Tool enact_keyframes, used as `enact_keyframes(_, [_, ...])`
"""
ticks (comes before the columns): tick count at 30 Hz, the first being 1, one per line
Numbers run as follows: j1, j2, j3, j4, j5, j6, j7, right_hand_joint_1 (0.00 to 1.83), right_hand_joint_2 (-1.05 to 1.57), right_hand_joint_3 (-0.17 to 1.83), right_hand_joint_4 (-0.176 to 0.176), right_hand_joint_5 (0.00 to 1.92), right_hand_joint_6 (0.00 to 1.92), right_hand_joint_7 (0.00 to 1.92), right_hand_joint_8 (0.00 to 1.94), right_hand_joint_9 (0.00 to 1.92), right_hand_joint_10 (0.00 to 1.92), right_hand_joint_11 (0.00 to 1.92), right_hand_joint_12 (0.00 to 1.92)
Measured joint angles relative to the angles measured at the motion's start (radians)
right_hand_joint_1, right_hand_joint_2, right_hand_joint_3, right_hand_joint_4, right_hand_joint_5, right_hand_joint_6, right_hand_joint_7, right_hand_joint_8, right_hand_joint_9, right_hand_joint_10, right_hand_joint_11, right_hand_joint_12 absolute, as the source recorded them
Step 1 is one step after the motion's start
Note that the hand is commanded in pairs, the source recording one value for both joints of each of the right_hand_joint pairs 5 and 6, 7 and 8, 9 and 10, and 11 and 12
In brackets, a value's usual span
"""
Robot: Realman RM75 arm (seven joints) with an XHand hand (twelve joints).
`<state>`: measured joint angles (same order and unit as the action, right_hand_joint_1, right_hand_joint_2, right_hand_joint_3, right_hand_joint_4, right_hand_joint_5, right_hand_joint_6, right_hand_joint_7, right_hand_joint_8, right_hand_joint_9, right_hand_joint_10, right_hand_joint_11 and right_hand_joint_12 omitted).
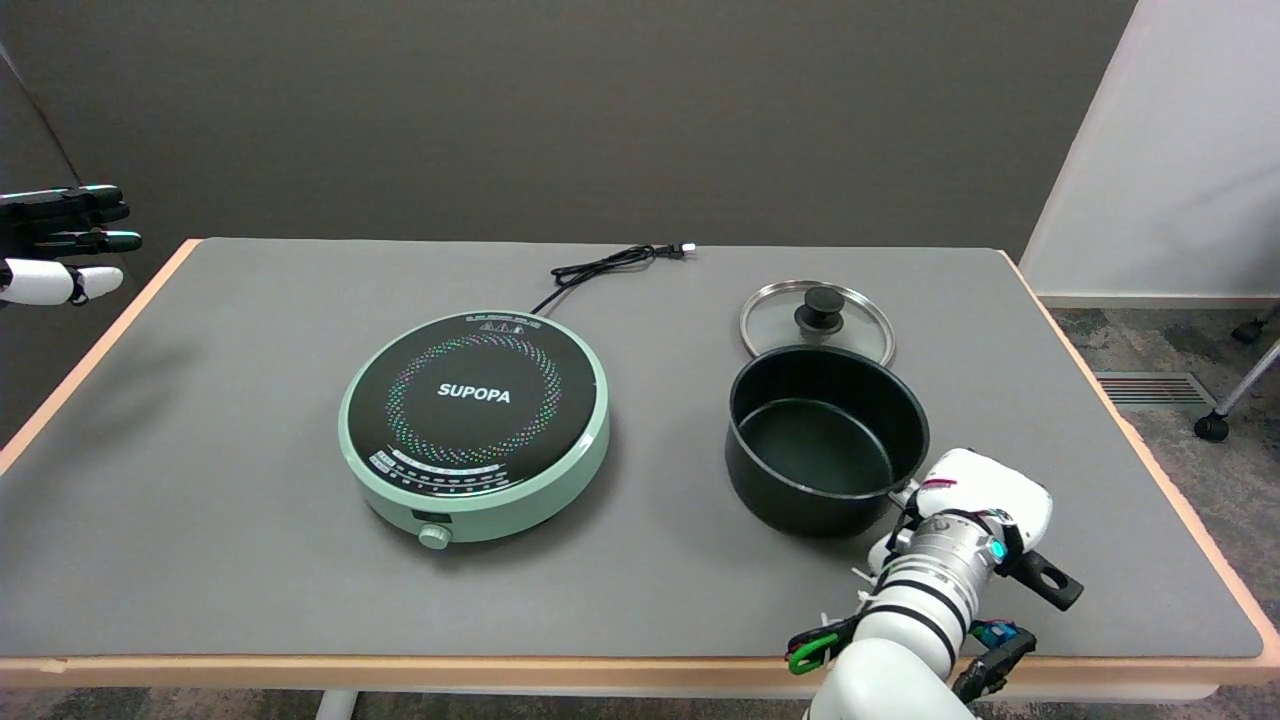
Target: Pick up the pot.
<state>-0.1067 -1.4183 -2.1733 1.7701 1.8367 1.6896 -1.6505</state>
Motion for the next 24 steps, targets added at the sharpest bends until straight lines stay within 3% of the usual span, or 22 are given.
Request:
enact_keyframes(6, [0.0,-0.007,0.009,0.005,0.011,0.011,0.012,1.18,0.42,0.78,-0.019,1.92,1.92,1.92,1.92,1.92,1.92,1.92,1.92])
enact_keyframes(16, [0.004,-0.008,0.015,0.006,0.015,0.015,0.013,1.22,0.36,0.99,-0.024,1.92,1.92,1.92,1.92,1.92,1.92,1.92,1.92])
enact_keyframes(18, [0.004,-0.007,0.016,0.005,0.014,0.014,0.011,1.18,0.6,1.01,-0.025,1.92,1.92,1.92,1.92,1.92,1.92,1.92,1.92])
enact_keyframes(21, [0.005,-0.006,0.019,0.005,0.011,0.011,0.01,1.05,1.03,0.78,-0.029,1.92,1.92,1.92,1.92,1.92,1.92,1.92,1.92])
enact_keyframes(24, [0.006,-0.004,0.022,0.006,0.008,0.007,0.009,0.99,1.18,0.76,-0.034,1.92,1.92,1.92,1.92,1.92,1.92,1.92,1.92])
